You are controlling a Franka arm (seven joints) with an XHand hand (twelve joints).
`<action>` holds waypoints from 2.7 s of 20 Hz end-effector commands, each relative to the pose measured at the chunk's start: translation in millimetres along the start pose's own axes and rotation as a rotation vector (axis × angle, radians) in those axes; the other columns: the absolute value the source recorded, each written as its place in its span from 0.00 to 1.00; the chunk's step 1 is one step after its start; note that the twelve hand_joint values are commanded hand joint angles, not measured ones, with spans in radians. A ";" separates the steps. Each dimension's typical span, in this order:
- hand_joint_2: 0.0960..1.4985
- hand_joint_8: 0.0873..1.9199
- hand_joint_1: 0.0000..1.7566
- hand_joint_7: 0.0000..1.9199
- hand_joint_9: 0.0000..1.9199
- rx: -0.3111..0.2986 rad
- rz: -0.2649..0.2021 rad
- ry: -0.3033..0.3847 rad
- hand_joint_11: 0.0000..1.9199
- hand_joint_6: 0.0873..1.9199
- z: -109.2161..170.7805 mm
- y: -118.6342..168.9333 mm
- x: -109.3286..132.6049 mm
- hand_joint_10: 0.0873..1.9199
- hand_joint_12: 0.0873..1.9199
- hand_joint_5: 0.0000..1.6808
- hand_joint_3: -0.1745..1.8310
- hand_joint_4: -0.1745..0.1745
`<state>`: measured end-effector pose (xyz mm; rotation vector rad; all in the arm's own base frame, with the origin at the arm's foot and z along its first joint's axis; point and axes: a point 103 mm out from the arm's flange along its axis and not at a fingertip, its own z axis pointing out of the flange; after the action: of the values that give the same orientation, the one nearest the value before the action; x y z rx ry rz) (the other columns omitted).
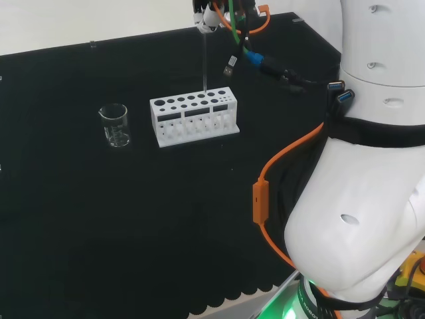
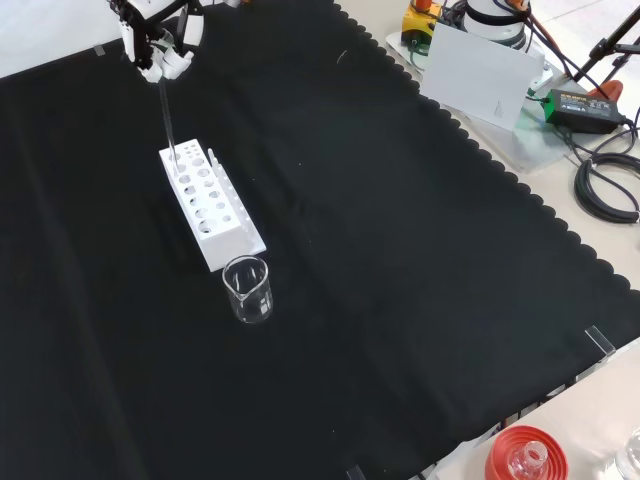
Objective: Put the glass rod back on the white test tube rack.
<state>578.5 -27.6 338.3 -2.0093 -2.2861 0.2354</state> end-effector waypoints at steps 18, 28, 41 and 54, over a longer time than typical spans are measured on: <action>0.46 0.36 0.75 0.70 0.96 -0.023 0.026 0.022 0.82 0.26 1.5 -18.6 -28.9 0.10 0.33 0.69 0.35 0.00; 0.46 0.36 0.75 0.70 0.96 -0.021 0.022 0.021 0.82 0.26 0.9 -24.0 -26.1 0.10 0.33 0.69 0.35 0.00; 0.46 0.36 0.75 0.70 0.96 -0.001 0.011 0.007 0.82 0.26 2.8 -12.9 -14.4 0.10 0.33 0.69 0.35 0.00; 0.46 0.36 0.75 0.70 0.95 0.004 0.017 0.008 0.82 0.26 2.8 -12.6 -16.2 0.10 0.33 0.69 0.35 0.00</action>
<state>567.0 -46.3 339.3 -2.0217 -2.2675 0.2314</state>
